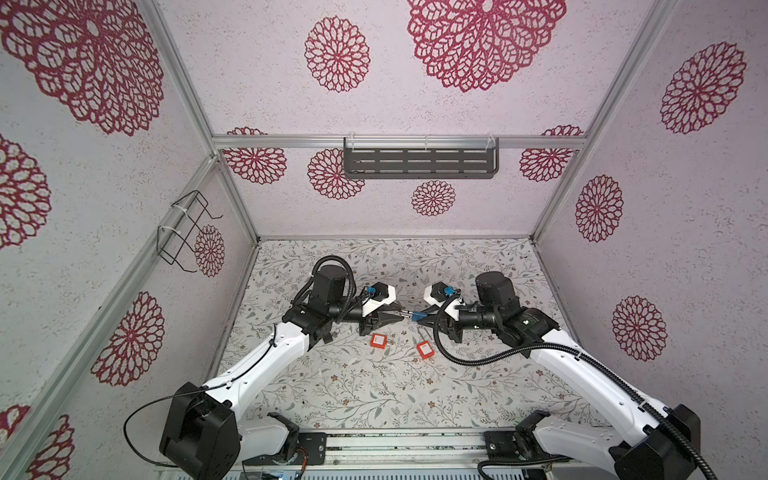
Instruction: Lock with the key
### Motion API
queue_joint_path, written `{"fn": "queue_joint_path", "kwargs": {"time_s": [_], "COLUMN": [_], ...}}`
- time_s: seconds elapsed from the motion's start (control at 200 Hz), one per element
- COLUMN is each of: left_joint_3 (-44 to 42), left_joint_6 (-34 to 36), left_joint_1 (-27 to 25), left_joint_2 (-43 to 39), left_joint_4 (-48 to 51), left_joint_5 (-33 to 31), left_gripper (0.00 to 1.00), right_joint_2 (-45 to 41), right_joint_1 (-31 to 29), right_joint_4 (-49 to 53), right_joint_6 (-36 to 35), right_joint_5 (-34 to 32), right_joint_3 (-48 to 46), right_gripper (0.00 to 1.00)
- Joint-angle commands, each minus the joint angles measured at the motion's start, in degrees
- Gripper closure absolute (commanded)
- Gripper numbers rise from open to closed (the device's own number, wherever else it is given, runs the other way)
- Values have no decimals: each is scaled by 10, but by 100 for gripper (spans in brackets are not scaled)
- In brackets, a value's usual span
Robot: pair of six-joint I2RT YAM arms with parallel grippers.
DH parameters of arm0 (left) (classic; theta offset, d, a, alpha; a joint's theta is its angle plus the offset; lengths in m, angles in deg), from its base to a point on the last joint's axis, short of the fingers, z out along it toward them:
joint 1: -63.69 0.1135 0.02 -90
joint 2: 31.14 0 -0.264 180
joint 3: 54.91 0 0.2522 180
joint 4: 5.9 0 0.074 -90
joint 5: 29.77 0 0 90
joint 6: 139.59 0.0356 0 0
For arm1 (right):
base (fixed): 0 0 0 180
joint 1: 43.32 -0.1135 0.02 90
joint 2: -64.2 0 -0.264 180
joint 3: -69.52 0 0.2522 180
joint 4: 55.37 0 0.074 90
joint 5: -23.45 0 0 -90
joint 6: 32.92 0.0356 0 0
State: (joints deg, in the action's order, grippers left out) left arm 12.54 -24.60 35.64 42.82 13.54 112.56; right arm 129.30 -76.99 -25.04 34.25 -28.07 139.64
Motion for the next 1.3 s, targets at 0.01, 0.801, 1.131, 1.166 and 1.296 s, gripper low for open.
{"fn": "queue_joint_path", "kwargs": {"time_s": [0.01,0.801,1.131,1.166,1.296], "left_joint_3": [3,20,5,5,7], "left_joint_6": [-21,-17,-19,-19,-18], "left_joint_1": [2,1,2,2,2], "left_joint_2": [9,12,-1,-1,0], "left_joint_4": [-29,15,6,6,6], "left_joint_5": [19,36,38,38,39], "left_gripper": [74,82,68,68,74], "right_joint_2": [-17,-24,-23,-24,-23], "right_joint_1": [1,2,2,2,2], "right_joint_4": [-32,-40,-24,-22,-18], "right_joint_6": [9,4,5,4,4], "right_joint_5": [24,12,10,9,8], "right_joint_3": [7,1,2,2,4], "right_gripper": [90,88,88,88,88]}}
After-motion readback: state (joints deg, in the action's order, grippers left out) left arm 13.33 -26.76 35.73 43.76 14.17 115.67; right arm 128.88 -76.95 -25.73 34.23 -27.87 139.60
